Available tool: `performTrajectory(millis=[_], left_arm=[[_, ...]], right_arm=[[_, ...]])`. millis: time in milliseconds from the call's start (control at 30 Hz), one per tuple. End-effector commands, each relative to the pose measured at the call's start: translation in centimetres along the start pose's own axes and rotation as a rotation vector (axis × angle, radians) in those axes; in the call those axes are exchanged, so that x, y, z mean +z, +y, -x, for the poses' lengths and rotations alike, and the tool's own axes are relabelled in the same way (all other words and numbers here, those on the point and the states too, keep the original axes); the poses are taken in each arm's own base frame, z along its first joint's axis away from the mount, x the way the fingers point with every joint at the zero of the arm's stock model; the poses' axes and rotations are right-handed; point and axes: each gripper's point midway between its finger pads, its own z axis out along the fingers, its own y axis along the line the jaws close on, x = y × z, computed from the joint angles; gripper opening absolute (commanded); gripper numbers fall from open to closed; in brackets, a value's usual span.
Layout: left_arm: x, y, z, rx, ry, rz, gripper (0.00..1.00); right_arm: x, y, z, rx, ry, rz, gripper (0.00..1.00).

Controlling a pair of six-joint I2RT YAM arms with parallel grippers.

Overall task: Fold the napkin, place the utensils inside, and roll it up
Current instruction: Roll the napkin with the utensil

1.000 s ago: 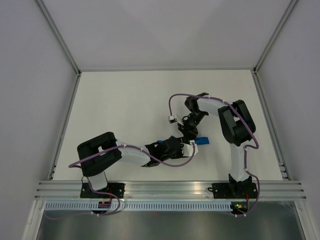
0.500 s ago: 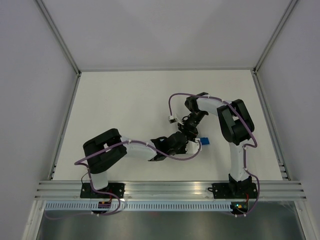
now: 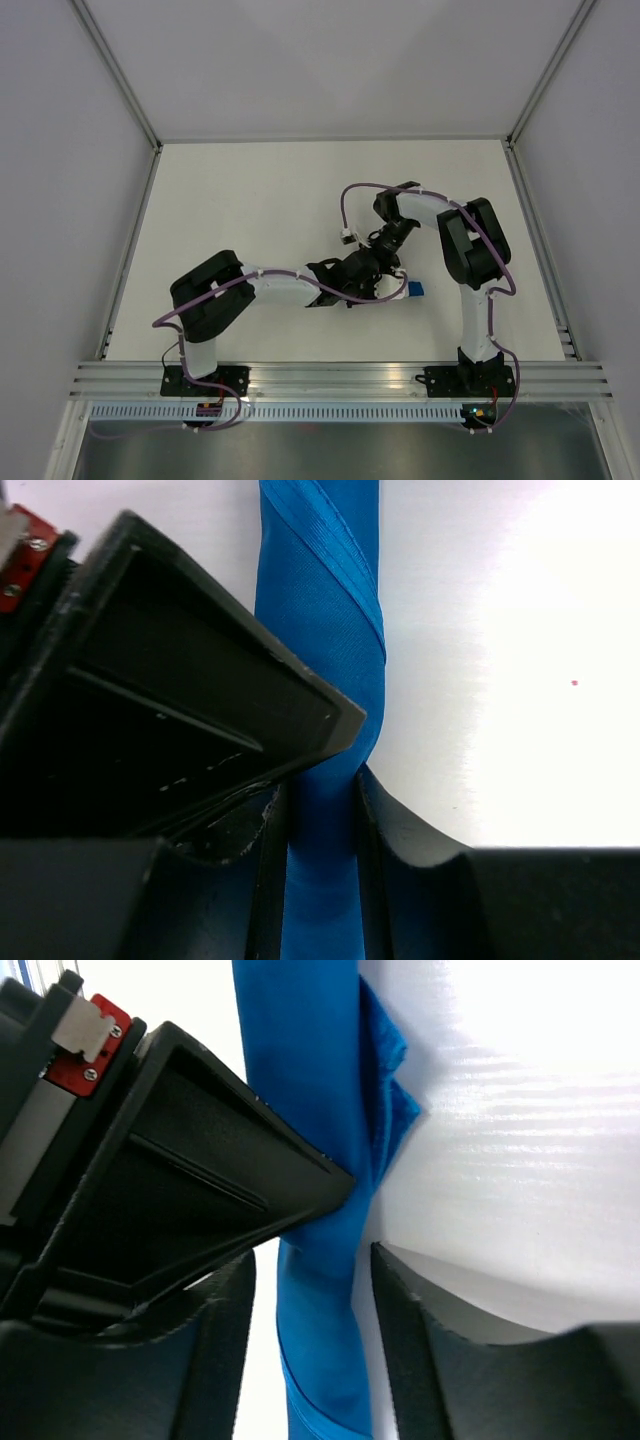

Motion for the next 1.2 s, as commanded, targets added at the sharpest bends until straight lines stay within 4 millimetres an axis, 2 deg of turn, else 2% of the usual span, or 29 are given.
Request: performTrajectory(millis=[0,200,433,533,633,733,833,1167], left_arm=[[0.9,-5.8,-5.2,-0.118,0.153,-0.232,0.10],[0.8,-5.0,-5.2,-0.235,0.137,-0.250,0.11],[1.1,-3.9,-5.3,-0.418,0.123,-0.267,0.13],[1.6,-3.2,-5.5,-0.496,0.129,-0.254,0.14],[2.4,-3.3,-6.2,-0.566,0.159,-0.243,0.14],[3.3,-2.4,-7.5,-0.624,0.220,-0.157,0.15],[4.0,-1.9,-8.6,-0.678,0.275,-0.095,0.15],[5.3,-0.1,-9.6,-0.922,0.361,0.072,0.17]], right_arm=[[0.5,-3.7,0.0,-0.105,0.038,-0.114,0.61],[-2.9,-5.3,2.2,-0.077,-0.066,-0.211,0.66],[-8.7,-7.1,4.3,0.007,-0.204,-0.368,0.66],[-11.5,-7.7,4.2,0.071,-0.269,-0.432,0.66],[-13.6,-8.2,3.8,0.132,-0.323,-0.482,0.66],[-15.0,-8.1,3.0,0.188,-0.358,-0.511,0.66],[-16.0,-8.0,1.9,0.228,-0.379,-0.537,0.66],[-18.5,-8.3,-0.6,0.388,-0.443,-0.615,0.66]])
